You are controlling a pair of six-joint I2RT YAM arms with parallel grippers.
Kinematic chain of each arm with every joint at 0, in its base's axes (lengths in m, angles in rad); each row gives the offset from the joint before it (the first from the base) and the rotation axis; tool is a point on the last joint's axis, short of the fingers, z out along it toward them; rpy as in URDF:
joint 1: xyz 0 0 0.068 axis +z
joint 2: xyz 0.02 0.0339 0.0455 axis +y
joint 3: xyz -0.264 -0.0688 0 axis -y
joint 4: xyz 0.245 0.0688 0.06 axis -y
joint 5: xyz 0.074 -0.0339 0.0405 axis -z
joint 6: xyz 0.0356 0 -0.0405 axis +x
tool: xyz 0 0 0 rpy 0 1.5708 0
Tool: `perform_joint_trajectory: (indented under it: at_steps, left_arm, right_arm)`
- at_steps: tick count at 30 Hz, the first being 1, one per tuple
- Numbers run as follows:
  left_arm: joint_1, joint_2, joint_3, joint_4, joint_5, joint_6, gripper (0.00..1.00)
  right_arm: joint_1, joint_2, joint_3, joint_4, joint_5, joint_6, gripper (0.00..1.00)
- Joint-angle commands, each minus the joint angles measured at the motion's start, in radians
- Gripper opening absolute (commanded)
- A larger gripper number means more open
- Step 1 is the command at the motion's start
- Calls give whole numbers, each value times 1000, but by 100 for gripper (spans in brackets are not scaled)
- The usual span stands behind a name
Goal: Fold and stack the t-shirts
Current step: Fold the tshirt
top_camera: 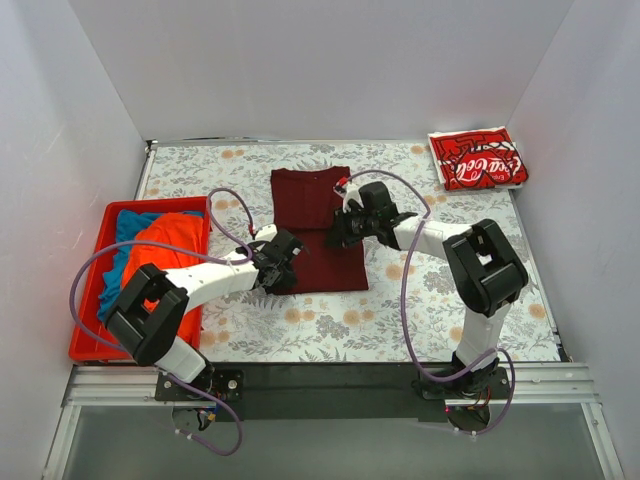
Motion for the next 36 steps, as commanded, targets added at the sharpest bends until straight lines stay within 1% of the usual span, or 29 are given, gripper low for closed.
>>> perform_joint_trajectory:
  at_steps: [1,3,6,9,10,12,13,14,17,19,20,23,24,26,27,28,30,34,36]
  left_arm:
    - [-4,-43,-23,-53,-10,-5,32]
    - [-4,-43,-21,-53,-11,-5,32]
    - [-6,-39,-21,-55,-10,-6,32]
    - [-4,-39,-20,-55,-3,-12,32]
    - [-4,-40,-20,-55,0,-12,32]
    - [-4,-42,-17,-55,1,-11,32]
    - [-4,-43,-15,-55,-2,-11,32]
    - [-4,-43,-15,-56,-2,-8,32]
    - [-4,-43,8,-65,-8,-9,31]
    - [-1,-63,23,-65,-26,-14,31]
    - [4,-74,28,-58,-31,-14,31]
    - [45,-129,36,4,-13,7,30]
    - [77,-143,36,54,-3,26,30]
    - [114,-166,36,114,52,47,30]
    - [157,-166,37,184,82,67,30]
    - [177,-160,37,221,139,72,30]
    - [238,-119,49,308,197,76,30]
    - [292,1,108,410,274,93,29]
    - [319,83,138,449,296,93,28]
  right_arm:
    - [5,-26,-73,183,-221,47,20]
    - [3,26,-35,186,-297,44,21]
    - [3,112,22,195,-338,56,21]
    - [-6,221,126,208,-364,77,21]
    - [-9,250,193,209,-368,85,21]
    - [-23,333,253,209,-367,106,21]
    - [-29,359,313,209,-361,117,21]
    - [-44,400,333,208,-351,128,21]
    - [-81,426,384,218,-301,169,21]
    - [-96,407,381,244,-305,198,21]
    - [-110,369,354,255,-311,206,22]
    - [-139,272,283,298,-339,232,22]
    - [-146,250,225,310,-368,241,22]
    - [-165,188,163,373,-391,280,23]
    - [-172,172,105,393,-411,293,23]
    - [-178,161,85,417,-423,303,23]
    - [-196,149,42,451,-452,330,23]
    - [-241,184,-48,565,-489,399,23]
    - [-265,225,-56,608,-503,418,23]
